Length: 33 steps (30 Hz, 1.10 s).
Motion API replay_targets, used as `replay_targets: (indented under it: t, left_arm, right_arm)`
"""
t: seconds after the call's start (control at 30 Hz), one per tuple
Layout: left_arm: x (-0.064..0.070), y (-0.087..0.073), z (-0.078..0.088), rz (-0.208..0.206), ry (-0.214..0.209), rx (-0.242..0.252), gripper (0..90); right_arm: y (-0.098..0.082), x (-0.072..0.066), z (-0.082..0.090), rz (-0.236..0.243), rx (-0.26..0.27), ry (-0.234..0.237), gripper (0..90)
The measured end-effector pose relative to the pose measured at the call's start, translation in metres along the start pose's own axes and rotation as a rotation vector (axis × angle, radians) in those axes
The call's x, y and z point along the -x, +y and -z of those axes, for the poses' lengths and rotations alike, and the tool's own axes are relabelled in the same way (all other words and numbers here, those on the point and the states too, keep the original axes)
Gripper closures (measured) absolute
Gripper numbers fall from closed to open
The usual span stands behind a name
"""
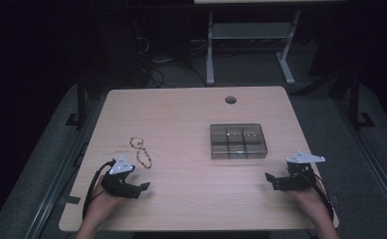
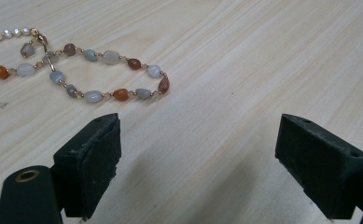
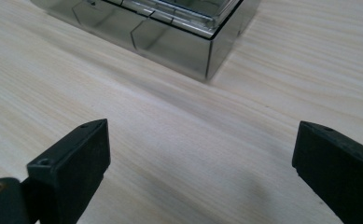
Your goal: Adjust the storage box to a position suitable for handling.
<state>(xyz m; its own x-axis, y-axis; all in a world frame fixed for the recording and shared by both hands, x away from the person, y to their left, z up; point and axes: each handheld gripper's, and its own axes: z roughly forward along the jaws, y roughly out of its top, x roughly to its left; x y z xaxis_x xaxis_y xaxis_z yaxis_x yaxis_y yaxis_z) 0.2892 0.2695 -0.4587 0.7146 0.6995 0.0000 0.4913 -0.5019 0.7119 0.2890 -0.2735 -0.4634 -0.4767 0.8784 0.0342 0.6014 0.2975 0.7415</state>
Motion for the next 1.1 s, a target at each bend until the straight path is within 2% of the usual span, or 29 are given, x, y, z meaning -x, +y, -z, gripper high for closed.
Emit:
replay_targets:
  t: [0.03, 0.1, 0.33, 0.43, 0.53, 0.7, 0.87, 1.0, 1.03, 1.07, 1.1]
  left_arm:
    - [0.001, 0.0, 0.0, 0.01, -0.001, 0.004, 14.0]
    - [0.0, 0.0, 0.002, 0.007, 0.005, 0.005, 13.9]
    - [0.003, 0.003, 0.002, 0.01, -0.009, 0.012, 13.9]
    - [0.005, 0.003, 0.004, 0.027, -0.014, 0.017, 13.9]
    - [0.004, 0.003, 0.004, 0.031, -0.012, 0.017, 13.9]
    - [0.005, 0.004, 0.004, 0.042, -0.017, 0.019, 14.0]
    - [0.007, 0.006, 0.005, 0.026, -0.017, 0.022, 14.2]
    - [0.007, 0.005, 0.005, 0.042, -0.017, 0.023, 14.7]
    - [0.006, 0.005, 0.005, 0.03, -0.014, 0.019, 15.1]
    - [0.006, 0.005, 0.005, 0.03, -0.014, 0.019, 15.5]
    - [0.005, 0.006, 0.006, 0.033, -0.01, 0.017, 15.5]
  right_arm:
    - [0.0, -0.001, 0.0, -0.006, 0.001, 0.005, 4.1]
    - [0.0, -0.001, 0.001, 0.002, 0.006, 0.01, 4.3]
    - [0.001, -0.003, 0.006, -0.015, 0.029, 0.023, 6.0]
    - [0.0, -0.002, 0.006, -0.023, 0.034, 0.031, 6.9]
    - [0.002, -0.002, 0.005, -0.027, 0.022, 0.05, 11.7]
    - [0.005, 0.002, 0.007, -0.047, 0.039, 0.065, 15.6]
    - [0.013, 0.002, 0.012, -0.037, 0.056, 0.076, 32.9]
    - [0.02, 0.001, 0.011, -0.045, 0.067, 0.073, 48.8]
    - [0.022, 0.002, 0.011, -0.037, 0.072, 0.071, 52.9]
    - [0.022, 0.002, 0.011, -0.037, 0.072, 0.071, 52.9]
    - [0.024, 0.002, 0.011, -0.04, 0.075, 0.067, 57.5]
